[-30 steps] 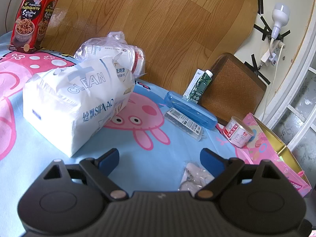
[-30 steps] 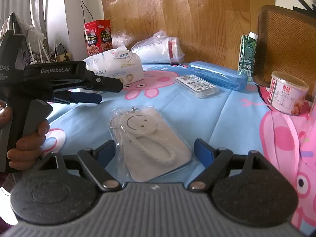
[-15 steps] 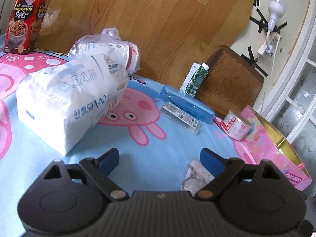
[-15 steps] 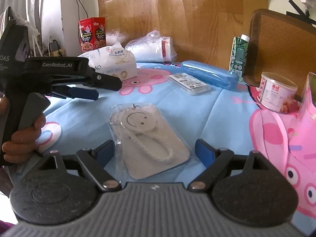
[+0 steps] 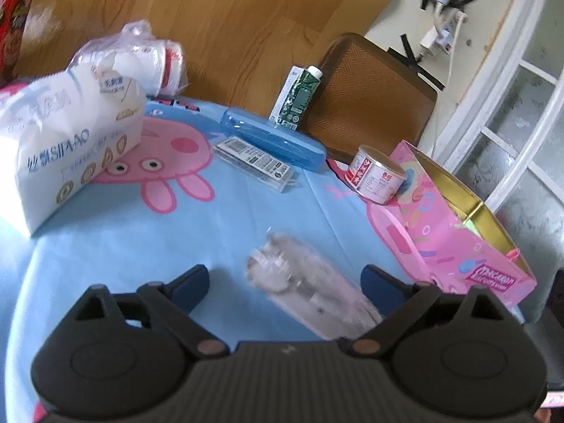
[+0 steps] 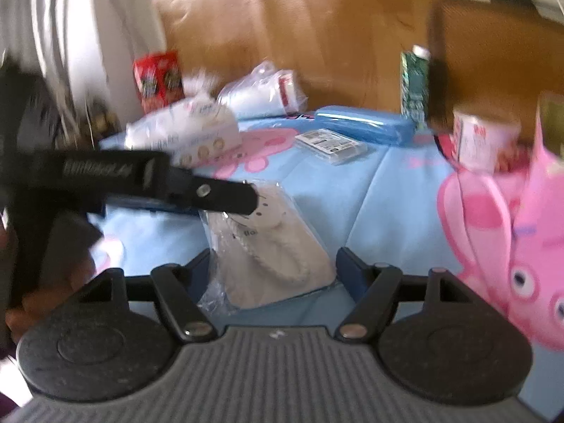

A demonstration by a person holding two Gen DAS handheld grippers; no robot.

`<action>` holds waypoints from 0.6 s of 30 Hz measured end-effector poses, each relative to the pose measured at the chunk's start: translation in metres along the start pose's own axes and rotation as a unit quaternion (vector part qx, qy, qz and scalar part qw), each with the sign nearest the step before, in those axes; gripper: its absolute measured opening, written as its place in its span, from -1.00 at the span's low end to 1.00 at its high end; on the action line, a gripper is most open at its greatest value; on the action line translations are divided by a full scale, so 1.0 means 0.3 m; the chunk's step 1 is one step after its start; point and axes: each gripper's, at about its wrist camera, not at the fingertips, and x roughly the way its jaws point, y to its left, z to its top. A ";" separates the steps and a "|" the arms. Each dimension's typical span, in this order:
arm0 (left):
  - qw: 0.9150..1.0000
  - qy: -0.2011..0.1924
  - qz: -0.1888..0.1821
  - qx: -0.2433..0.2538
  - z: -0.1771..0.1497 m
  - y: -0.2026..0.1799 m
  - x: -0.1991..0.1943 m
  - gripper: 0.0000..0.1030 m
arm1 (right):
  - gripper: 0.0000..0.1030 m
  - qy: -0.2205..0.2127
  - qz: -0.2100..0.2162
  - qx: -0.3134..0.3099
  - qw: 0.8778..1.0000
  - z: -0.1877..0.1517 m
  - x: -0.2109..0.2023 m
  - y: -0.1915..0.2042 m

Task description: Organize soft objects

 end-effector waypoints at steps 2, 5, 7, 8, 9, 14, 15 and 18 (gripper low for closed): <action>0.999 0.005 -0.018 -0.034 0.004 0.014 -0.004 0.89 | 0.47 -0.004 0.017 0.040 0.999 0.004 -0.009 -0.031; 0.997 0.024 -0.047 -0.065 0.016 0.009 0.016 0.67 | 0.47 -0.006 0.026 0.053 0.998 0.005 -0.012 -0.034; 0.996 0.041 -0.054 -0.055 0.021 -0.022 0.040 0.02 | 0.47 -0.008 0.023 0.036 0.999 0.001 -0.014 -0.014; 0.995 0.055 -0.060 -0.050 0.022 -0.040 0.058 -0.13 | 0.43 -0.013 0.020 0.027 0.999 0.000 -0.018 -0.004; 0.996 0.058 -0.056 -0.045 0.025 -0.059 0.067 -0.17 | 0.20 -0.022 0.019 0.020 0.999 0.000 -0.032 -0.001; 0.995 0.044 -0.085 0.001 0.106 -0.189 0.080 -0.23 | 0.18 -0.080 -0.024 0.007 0.997 0.030 -0.121 -0.040; 0.995 0.040 -0.094 0.011 0.127 -0.223 0.085 -0.23 | 0.18 -0.095 -0.036 0.005 0.995 0.038 -0.140 -0.053; 0.991 0.027 -0.118 0.063 0.200 -0.367 0.111 -0.22 | 0.18 -0.147 -0.087 -0.013 0.985 0.066 -0.220 -0.086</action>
